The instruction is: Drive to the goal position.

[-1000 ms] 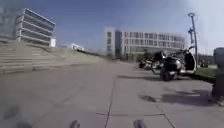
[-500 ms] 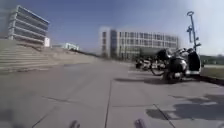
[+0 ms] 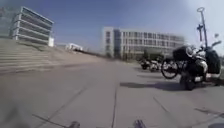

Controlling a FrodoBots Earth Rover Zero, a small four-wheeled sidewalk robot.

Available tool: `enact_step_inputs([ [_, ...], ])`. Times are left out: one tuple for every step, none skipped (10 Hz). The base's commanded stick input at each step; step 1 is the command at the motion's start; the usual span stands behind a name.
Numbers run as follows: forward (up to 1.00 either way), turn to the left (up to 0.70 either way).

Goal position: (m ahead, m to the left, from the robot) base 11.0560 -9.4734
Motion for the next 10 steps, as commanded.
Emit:
enact_step_inputs([
  [1.0,0.06],
  [1.0,-0.4],
  [1.0,-0.4],
  [1.0,-0.4],
  [1.0,-0.4],
  [1.0,-0.4],
  [1.0,0.05],
  [1.0,0.01],
  [1.0,0.0],
  [1.0,0.0],
])
